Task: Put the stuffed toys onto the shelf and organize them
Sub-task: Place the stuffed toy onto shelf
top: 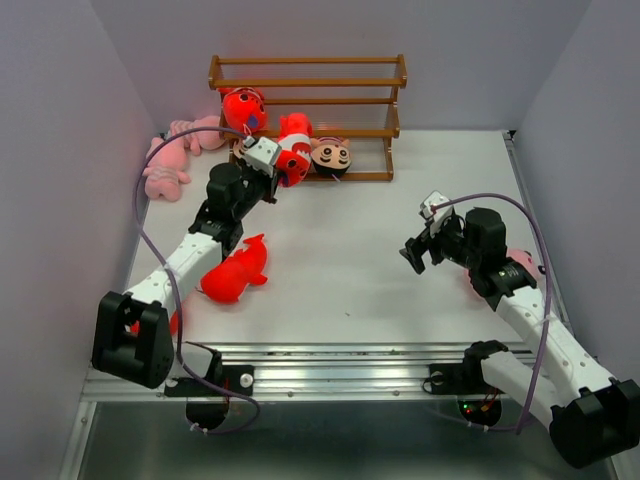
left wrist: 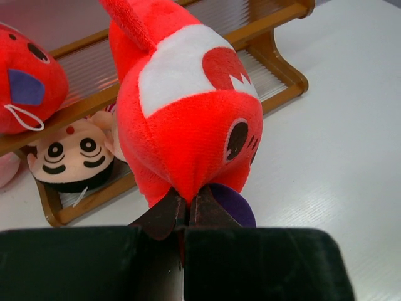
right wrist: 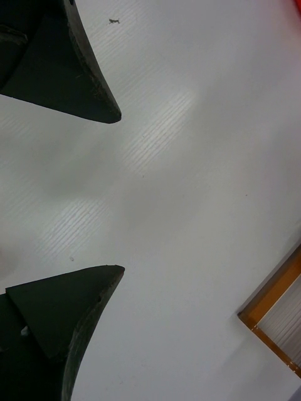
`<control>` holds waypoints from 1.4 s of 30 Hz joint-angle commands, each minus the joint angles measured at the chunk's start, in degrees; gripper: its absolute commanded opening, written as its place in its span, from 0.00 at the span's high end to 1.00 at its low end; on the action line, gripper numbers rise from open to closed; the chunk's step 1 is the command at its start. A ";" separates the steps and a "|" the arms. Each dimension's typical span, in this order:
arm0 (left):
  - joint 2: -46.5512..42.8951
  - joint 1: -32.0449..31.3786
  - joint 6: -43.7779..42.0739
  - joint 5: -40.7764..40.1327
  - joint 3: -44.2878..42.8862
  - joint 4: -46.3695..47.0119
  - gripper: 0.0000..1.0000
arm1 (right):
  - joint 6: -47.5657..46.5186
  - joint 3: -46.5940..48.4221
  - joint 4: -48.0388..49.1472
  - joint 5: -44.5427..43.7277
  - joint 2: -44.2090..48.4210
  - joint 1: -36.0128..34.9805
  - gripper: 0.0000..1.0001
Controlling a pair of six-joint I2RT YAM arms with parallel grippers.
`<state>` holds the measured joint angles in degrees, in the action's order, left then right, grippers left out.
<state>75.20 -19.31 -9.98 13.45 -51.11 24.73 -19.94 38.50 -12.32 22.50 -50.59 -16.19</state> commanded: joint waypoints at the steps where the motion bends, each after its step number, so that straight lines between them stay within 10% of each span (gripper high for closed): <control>1: 2.40 0.76 2.33 5.09 -5.39 5.24 1.00 | -0.53 -0.09 3.53 0.09 0.93 0.28 0.00; 42: 29.56 5.60 24.74 2.19 -32.47 4.45 1.00 | -2.38 -0.62 3.44 -0.97 1.55 0.28 0.00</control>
<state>104.77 -14.22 14.26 16.84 -79.44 27.00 -21.63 38.41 -11.92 22.24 -50.11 -16.19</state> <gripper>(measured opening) 0.051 0.998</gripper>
